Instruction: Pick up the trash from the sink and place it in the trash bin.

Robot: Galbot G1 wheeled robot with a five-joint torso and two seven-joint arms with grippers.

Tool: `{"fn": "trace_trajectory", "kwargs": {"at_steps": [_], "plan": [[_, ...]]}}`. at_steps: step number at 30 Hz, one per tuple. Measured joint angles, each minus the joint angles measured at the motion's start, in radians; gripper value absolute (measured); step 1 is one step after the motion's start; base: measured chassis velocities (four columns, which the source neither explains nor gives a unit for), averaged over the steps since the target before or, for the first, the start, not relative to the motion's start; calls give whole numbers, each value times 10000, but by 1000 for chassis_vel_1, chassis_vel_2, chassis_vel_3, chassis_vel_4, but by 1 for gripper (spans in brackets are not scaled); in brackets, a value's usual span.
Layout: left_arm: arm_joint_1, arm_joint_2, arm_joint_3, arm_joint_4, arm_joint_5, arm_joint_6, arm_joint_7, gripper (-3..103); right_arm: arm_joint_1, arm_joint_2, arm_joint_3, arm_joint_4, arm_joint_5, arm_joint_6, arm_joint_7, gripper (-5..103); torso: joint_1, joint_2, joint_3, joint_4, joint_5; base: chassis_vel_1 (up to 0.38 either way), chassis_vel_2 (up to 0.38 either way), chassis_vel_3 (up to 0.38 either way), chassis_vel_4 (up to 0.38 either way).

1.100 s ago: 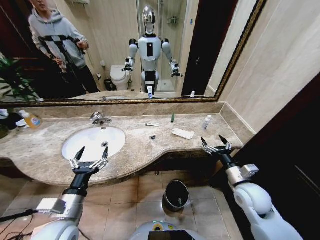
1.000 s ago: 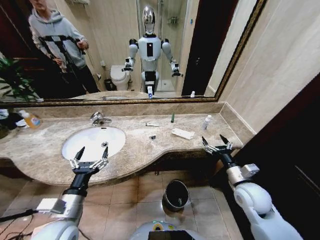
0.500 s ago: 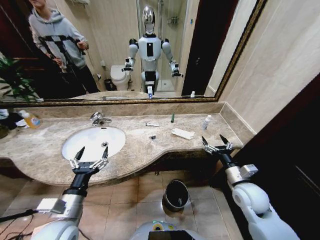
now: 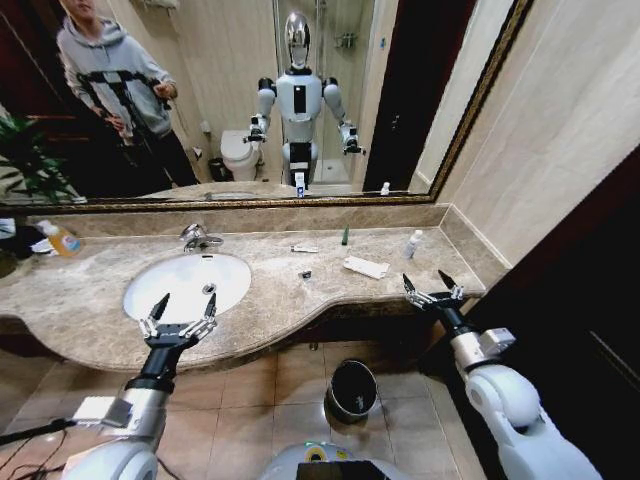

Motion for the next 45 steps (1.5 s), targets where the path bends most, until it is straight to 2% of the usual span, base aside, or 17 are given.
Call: {"fn": "trace_trajectory", "kwargs": {"at_steps": [3,6,7,10,14,19,22,26,34,45], "plan": [[1,0,0,0,0,0,0,100,550,-200,-182,-545,21,-111,-153,100,0,0,0,1,2,0,0,0,0],[0,0,0,0,0,0,0,100,2061,-544,-637,-1968,110,-243,-229,100,1,-1,1,1,0,0,0,0,0],[0,0,0,0,0,0,0,100,2061,-544,-637,-1968,110,-243,-229,100,1,-1,1,1,0,0,0,0,0],[0,0,0,0,0,0,0,100,3470,-702,-1233,-3258,159,-564,-3,100,1,-1,2,3,1,0,0,0,0],[0,0,0,0,0,0,0,100,4502,-802,-1812,-4292,161,-686,129,100,1,-1,1,0,2,0,0,0,0],[0,0,0,0,0,0,-1,100,5596,-747,-2474,-5362,25,-691,191,100,1,-1,1,0,-2,0,0,0,0],[0,0,0,0,0,0,0,100,6729,-459,-3117,-6458,-191,-640,280,100,1,-1,1,2,1,0,0,0,0],[0,0,0,0,0,0,0,100,7532,-86,-3415,-7364,-482,-537,315,100,1,-1,1,3,1,0,0,0,0],[0,0,0,-1,0,0,0,100,7935,206,-3405,-8102,-785,-347,317,100,0,-1,0,1,1,0,0,0,0],[0,0,0,0,-1,0,0,100,6990,245,-2771,-7091,-931,-237,395,100,-1,-1,-1,0,0,0,0,0,0]]}}
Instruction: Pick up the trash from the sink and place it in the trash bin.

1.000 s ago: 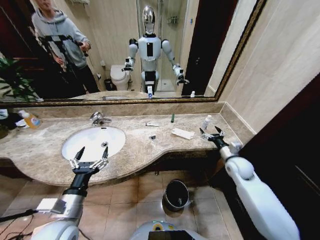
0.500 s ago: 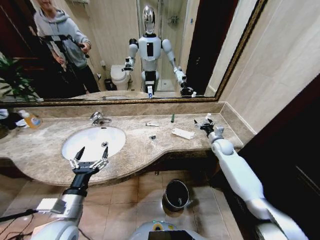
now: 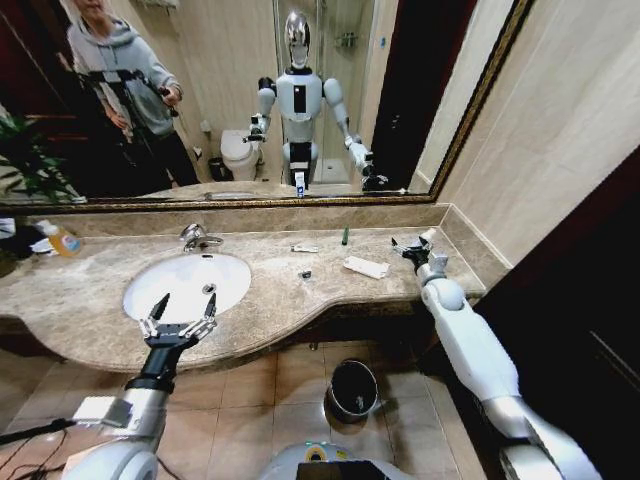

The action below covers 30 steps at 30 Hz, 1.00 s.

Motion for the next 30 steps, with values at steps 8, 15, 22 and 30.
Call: {"fn": "trace_trajectory", "kwargs": {"at_steps": [8,15,22,30], "plan": [[0,0,0,0,0,0,0,100,-54,-148,54,24,24,4,-27,100,0,0,0,0,1,0,0,0,0],[0,0,0,0,1,0,0,100,77,-110,43,-255,30,8,-34,100,1,0,0,0,1,0,0,0,0],[0,1,0,0,0,0,0,100,105,111,313,-700,-128,1,515,100,1,0,0,0,-1,0,0,0,0],[0,0,0,0,0,0,0,100,437,712,169,-876,-408,-562,2783,100,1,1,0,0,-2,0,0,0,0]]}}
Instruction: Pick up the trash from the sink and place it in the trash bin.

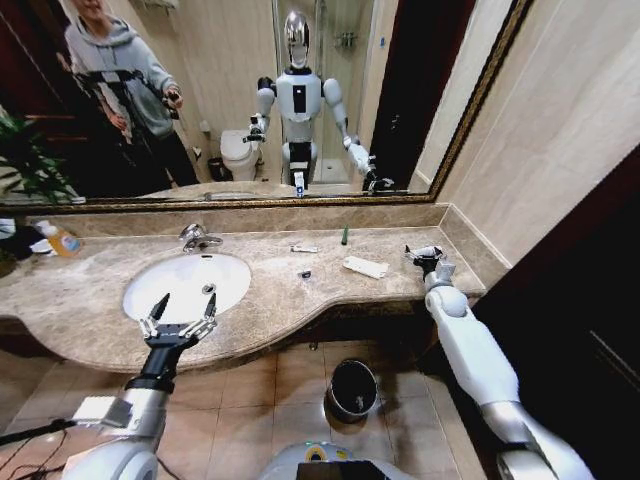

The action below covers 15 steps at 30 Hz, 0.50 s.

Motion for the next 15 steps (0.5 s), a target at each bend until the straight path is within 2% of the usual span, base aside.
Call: {"fn": "trace_trajectory", "kwargs": {"at_steps": [3,4,7,15], "plan": [[0,0,0,1,0,0,0,100,436,422,-301,-219,-302,-387,1026,100,1,0,0,2,2,0,0,0,0],[0,0,0,1,0,0,0,100,436,422,-301,-219,-302,-387,1026,100,1,0,0,2,2,0,0,0,0],[0,0,0,1,0,0,0,100,871,967,-539,-747,-761,-518,1810,100,1,0,0,3,2,0,0,0,0],[0,0,0,0,0,0,0,100,1200,1345,-393,-1336,-754,-596,2375,100,1,0,0,1,1,0,0,0,0]]}}
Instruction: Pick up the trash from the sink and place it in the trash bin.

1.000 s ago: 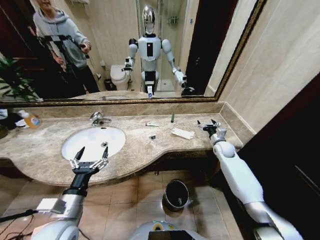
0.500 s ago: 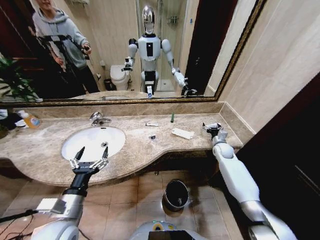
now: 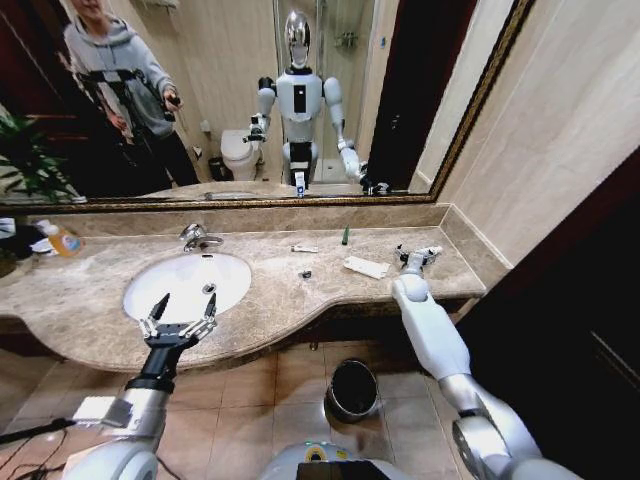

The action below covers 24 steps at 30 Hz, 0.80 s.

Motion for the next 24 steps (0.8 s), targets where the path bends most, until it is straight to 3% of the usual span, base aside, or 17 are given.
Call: {"fn": "trace_trajectory", "kwargs": {"at_steps": [13,15,17,18,21,24], "plan": [[0,0,0,0,0,0,0,100,-70,-103,557,-157,1010,-170,-113,101,0,0,0,0,2,0,0,0,0],[0,0,0,1,0,0,0,100,-151,-150,683,-135,1148,-173,-212,92,0,0,0,0,3,0,0,0,0],[0,0,0,0,0,0,0,100,-193,-183,741,-116,1182,-170,-244,92,0,0,0,0,3,0,0,0,0],[0,0,0,0,0,0,0,100,-270,-248,828,-73,1234,-157,-292,82,0,0,0,-1,2,0,0,0,0],[0,0,0,0,0,0,0,100,-371,-334,921,23,1317,-147,-319,76,-1,0,0,-1,4,0,0,0,0],[0,0,0,0,0,0,0,100,-475,-455,1028,183,1411,-128,-361,60,-1,0,0,-1,2,0,0,0,0]]}}
